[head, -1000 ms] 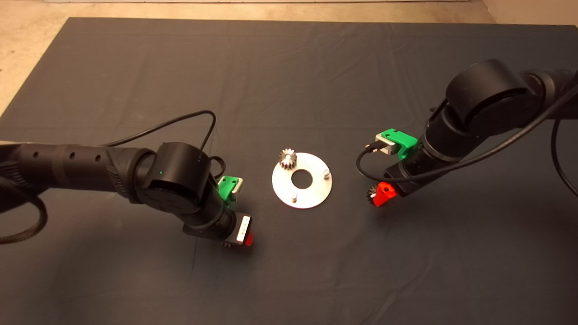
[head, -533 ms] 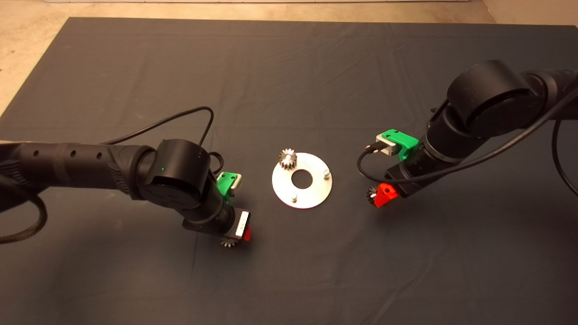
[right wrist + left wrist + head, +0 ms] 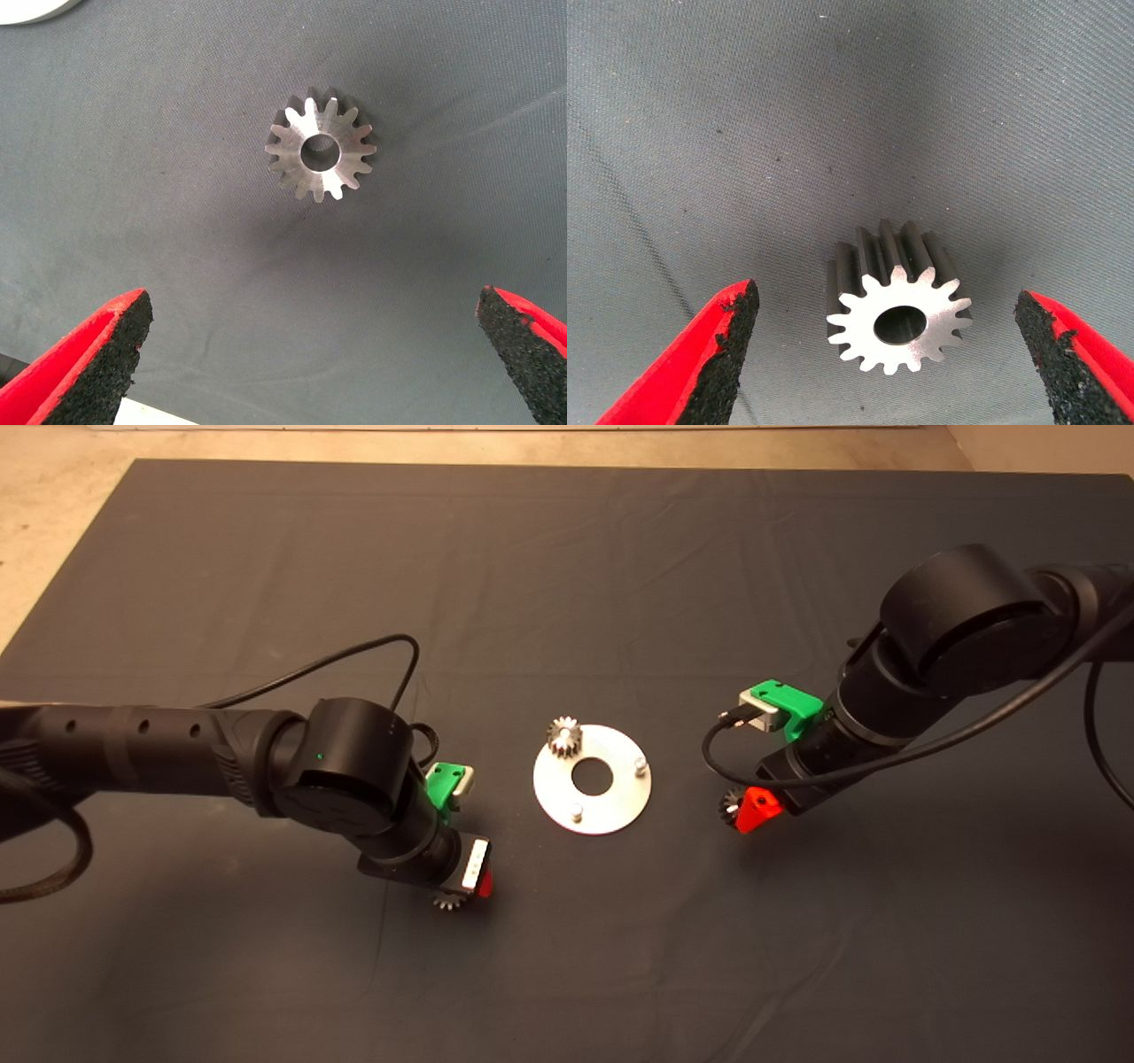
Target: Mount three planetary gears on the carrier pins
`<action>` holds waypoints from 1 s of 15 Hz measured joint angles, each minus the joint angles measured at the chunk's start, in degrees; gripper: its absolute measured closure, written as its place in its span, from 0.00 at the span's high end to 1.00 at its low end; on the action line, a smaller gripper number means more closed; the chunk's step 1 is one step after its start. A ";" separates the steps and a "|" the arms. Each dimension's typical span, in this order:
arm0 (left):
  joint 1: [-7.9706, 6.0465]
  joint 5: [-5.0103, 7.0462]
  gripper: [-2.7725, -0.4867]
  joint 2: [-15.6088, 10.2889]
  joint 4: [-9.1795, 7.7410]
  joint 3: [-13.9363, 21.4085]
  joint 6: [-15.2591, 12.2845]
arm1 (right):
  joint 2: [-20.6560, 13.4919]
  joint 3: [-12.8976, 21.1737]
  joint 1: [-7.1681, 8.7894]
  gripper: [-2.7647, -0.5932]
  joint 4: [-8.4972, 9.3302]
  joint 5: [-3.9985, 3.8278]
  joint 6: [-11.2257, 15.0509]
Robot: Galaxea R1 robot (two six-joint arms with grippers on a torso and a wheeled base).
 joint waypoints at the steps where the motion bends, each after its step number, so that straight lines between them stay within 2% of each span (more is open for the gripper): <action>1: 0.00 0.00 0.68 0.00 0.00 0.00 0.00 | 0.00 0.00 0.00 0.99 0.00 0.00 0.00; 4: 0.13 0.00 0.68 -0.02 0.01 -0.02 -0.07 | 0.00 0.00 0.00 0.99 0.00 0.00 0.00; 6: 0.72 0.00 0.68 0.02 0.00 -0.02 -0.09 | 0.00 0.00 0.00 0.99 0.00 0.00 0.00; 13: 0.78 0.00 0.68 0.13 0.00 -0.13 -0.11 | 0.00 0.00 0.00 0.99 0.00 -0.01 0.00; 15: 0.91 0.02 0.64 0.13 0.01 -0.33 -0.09 | 0.00 0.00 0.00 0.99 0.00 0.00 0.00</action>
